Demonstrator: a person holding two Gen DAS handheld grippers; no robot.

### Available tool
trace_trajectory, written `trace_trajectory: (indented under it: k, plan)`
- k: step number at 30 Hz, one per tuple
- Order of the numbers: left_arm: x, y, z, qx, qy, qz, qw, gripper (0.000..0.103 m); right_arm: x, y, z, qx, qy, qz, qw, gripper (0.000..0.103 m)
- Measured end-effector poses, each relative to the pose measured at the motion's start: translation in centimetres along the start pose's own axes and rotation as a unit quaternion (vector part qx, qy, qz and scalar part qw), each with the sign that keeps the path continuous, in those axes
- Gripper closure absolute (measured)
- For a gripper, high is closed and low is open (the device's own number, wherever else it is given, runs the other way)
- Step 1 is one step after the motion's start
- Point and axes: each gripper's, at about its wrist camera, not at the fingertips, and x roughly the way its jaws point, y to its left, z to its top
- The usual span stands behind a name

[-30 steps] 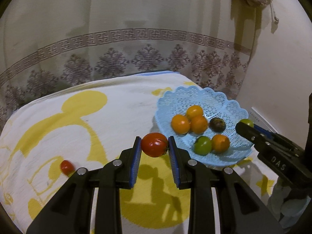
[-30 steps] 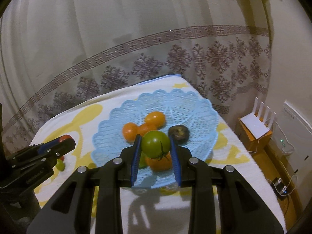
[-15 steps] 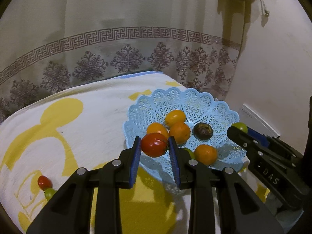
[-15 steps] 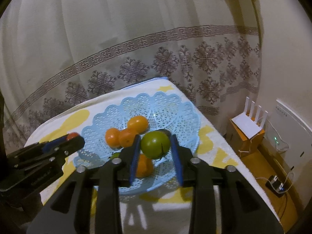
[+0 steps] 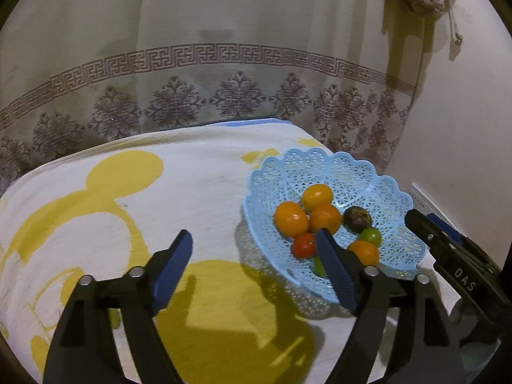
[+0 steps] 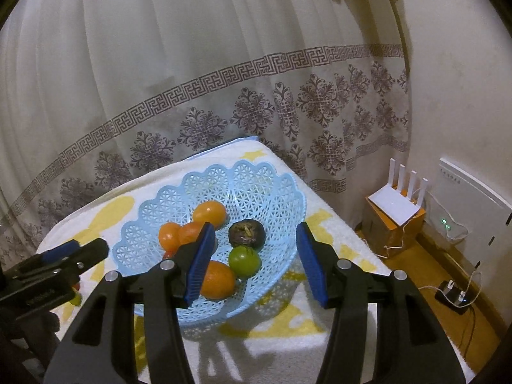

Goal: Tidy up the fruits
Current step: 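Withdraw both tools toward the last red and green tomatoes on the towel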

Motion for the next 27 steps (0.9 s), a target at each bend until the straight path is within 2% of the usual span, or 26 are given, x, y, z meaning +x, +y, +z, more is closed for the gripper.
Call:
trace_trajectory:
  k: [4,13,27]
  plan:
    - [-0.5,0.8,-0.3,-0.007,0.002,0.011,0.9999,0.017,-0.2,0.4,-0.3,-0.012,-0.008,-0.012,1.0,0.048]
    - [-1.9,3.4,-1.0,-0.023,0.002,0.042,0.9989,0.016,-0.4,0.7,-0.5,-0.017,-0.01,-0.017,1.0,0.048]
    - [-4.6,8.7,-2.4,-0.057,-0.002,0.094,0.9939,0.016,-1.2,2.5,-1.0,-0.033,0.0,0.008,0.999,0.048]
